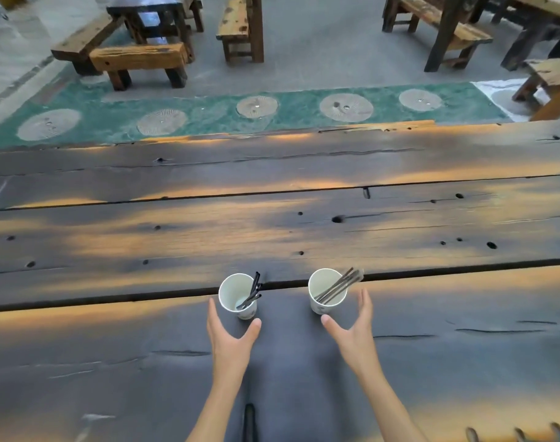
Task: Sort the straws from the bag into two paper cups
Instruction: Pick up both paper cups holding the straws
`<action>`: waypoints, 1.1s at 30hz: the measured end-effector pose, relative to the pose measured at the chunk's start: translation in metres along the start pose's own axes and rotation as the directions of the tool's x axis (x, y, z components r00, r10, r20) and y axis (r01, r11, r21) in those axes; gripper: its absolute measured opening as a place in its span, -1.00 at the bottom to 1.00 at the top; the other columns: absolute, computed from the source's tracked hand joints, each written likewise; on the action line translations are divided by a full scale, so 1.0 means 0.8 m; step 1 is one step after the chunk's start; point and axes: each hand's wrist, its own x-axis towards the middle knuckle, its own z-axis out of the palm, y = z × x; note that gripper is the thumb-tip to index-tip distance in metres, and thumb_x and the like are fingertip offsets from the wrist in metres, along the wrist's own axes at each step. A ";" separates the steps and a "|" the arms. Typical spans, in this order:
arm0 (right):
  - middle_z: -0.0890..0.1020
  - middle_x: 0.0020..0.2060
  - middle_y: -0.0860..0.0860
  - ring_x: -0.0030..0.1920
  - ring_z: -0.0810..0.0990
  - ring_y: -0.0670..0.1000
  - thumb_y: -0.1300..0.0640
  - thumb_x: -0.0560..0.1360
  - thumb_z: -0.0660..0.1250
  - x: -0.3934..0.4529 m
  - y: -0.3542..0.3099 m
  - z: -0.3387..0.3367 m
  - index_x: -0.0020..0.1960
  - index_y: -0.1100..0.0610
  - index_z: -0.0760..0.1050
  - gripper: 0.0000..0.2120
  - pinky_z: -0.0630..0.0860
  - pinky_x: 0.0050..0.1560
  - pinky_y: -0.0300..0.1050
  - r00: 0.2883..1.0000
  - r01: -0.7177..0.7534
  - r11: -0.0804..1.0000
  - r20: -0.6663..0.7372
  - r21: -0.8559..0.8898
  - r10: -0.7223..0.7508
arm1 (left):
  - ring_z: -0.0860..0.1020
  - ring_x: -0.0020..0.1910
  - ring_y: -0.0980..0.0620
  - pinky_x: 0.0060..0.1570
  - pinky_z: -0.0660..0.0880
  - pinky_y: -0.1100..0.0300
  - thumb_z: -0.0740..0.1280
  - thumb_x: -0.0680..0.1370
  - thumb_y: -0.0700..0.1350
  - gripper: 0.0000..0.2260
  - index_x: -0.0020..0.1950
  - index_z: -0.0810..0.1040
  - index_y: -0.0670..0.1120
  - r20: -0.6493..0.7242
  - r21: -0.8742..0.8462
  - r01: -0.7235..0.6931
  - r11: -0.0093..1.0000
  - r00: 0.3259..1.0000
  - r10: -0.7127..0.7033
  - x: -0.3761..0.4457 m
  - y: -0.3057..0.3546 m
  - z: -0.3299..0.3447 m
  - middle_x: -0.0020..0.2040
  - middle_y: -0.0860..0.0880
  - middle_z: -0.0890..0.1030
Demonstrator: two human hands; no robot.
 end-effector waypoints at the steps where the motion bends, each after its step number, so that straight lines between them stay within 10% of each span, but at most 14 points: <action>1: 0.08 0.56 -0.22 0.55 0.07 -0.16 0.09 0.43 0.53 0.005 0.005 0.003 0.60 -0.06 -0.09 -0.01 0.08 0.47 -0.16 1.000 -0.008 1.000 0.006 0.013 0.008 | 0.04 0.58 0.20 0.51 0.06 0.10 0.55 0.43 0.01 -0.03 0.62 -0.04 0.17 -0.001 -0.011 0.018 1.000 1.000 -0.018 0.004 -0.002 0.001 0.62 0.20 0.04; 11: 0.40 0.43 -0.17 0.43 0.36 -0.20 0.20 0.35 0.55 0.048 0.033 0.031 0.53 -0.11 0.12 -0.09 0.30 0.40 -0.08 0.995 -0.098 0.989 0.040 0.107 0.094 | 0.17 0.57 0.11 0.52 0.20 -0.10 0.60 0.38 -0.09 -0.02 0.61 0.03 0.15 0.015 -0.076 0.126 0.989 0.992 -0.125 0.049 -0.016 0.005 0.60 0.13 0.15; 19: 0.57 0.09 -0.36 0.17 0.54 -0.27 0.06 0.26 0.59 0.068 0.043 0.044 0.33 -0.20 0.26 -0.23 0.42 0.19 -0.18 0.995 -0.101 0.989 0.017 0.111 0.100 | 0.50 0.21 0.32 0.28 0.42 0.16 0.61 0.33 -0.28 -0.21 0.32 0.32 0.30 0.028 -0.124 0.026 0.992 0.999 -0.022 0.066 -0.011 0.019 0.27 0.22 0.51; 33: 0.61 0.03 -0.27 0.07 0.59 -0.22 0.06 0.26 0.60 0.082 0.037 0.046 0.14 -0.26 0.32 -0.37 0.48 0.11 -0.18 0.996 -0.074 0.987 -0.033 0.145 0.079 | 0.55 0.10 0.34 0.08 0.47 0.23 0.62 0.34 -0.10 -0.36 0.15 0.38 0.45 -0.039 -0.175 0.063 0.983 0.997 -0.071 0.071 -0.004 0.030 0.12 0.36 0.57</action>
